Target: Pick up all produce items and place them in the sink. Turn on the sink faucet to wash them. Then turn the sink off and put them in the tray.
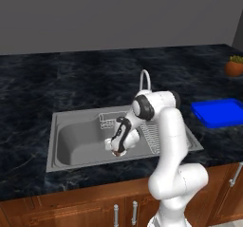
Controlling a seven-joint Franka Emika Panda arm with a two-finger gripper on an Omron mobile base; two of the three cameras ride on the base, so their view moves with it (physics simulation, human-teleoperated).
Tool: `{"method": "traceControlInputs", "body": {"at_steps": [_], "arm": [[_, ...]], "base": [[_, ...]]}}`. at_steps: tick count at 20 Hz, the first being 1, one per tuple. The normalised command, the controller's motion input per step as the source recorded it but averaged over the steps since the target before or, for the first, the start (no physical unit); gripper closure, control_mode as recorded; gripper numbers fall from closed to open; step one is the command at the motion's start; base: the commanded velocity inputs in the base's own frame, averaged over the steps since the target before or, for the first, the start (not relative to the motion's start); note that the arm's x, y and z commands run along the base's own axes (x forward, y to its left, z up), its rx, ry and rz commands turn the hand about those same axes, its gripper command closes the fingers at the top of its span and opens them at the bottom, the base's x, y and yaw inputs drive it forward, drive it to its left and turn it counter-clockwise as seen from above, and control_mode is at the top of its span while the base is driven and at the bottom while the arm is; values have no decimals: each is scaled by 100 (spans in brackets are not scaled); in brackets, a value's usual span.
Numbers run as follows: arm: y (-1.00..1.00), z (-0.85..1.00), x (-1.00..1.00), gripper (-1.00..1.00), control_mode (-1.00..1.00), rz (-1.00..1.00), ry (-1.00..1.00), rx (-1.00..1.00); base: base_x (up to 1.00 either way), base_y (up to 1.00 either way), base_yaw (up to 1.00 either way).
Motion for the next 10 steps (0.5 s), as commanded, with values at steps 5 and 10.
{"method": "traceControlInputs", "body": {"at_steps": [5,10], "arm": [[9,-48,41,-100,-100,0,4,0],[8,-31,12,-100,-100,0,2,0]], "base": [[0,0,0],[0,0,0]]}}
